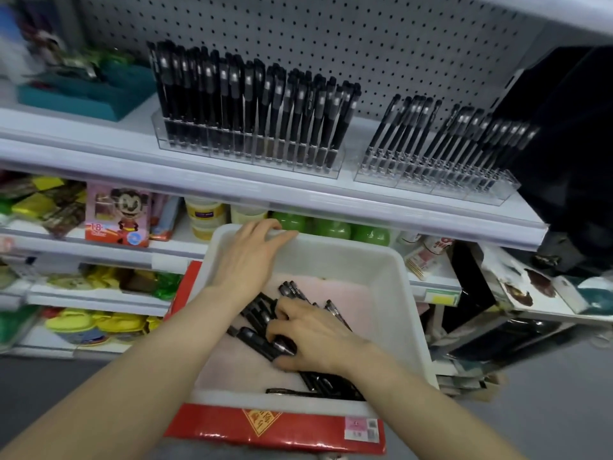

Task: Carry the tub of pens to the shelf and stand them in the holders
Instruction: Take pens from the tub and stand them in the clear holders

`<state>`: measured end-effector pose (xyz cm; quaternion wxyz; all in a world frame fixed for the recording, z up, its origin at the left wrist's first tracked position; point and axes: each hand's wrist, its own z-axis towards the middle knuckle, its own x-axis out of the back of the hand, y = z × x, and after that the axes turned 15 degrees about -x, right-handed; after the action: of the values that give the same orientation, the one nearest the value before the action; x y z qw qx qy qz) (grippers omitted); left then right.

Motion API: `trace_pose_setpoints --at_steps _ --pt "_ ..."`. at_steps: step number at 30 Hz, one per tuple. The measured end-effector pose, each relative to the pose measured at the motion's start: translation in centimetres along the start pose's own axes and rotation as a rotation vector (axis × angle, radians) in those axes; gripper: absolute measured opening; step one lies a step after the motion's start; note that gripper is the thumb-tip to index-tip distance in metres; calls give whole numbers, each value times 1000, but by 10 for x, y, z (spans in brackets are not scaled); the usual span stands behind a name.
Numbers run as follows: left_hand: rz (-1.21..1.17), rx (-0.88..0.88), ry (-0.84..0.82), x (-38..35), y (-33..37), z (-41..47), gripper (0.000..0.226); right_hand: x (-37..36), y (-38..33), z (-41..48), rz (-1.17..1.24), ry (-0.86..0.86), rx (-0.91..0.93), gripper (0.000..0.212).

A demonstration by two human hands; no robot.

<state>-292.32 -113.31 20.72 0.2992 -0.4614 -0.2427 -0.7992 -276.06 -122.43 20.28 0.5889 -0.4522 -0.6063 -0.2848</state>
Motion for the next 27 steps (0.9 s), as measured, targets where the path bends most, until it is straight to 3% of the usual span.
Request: trace_pose_setpoints --at_steps 4,15,22,27 --pt "-6 19 3 1 3 1 72 5 20 1 8 51 -198 30" --pt "15 43 -16 0 3 1 71 24 63 1 335 152 -636 17" --pt "42 51 -58 1 5 1 76 39 75 -7 593 201 -731 12" --pt "57 52 -97 5 6 4 75 56 77 -18 915 315 -701 10"
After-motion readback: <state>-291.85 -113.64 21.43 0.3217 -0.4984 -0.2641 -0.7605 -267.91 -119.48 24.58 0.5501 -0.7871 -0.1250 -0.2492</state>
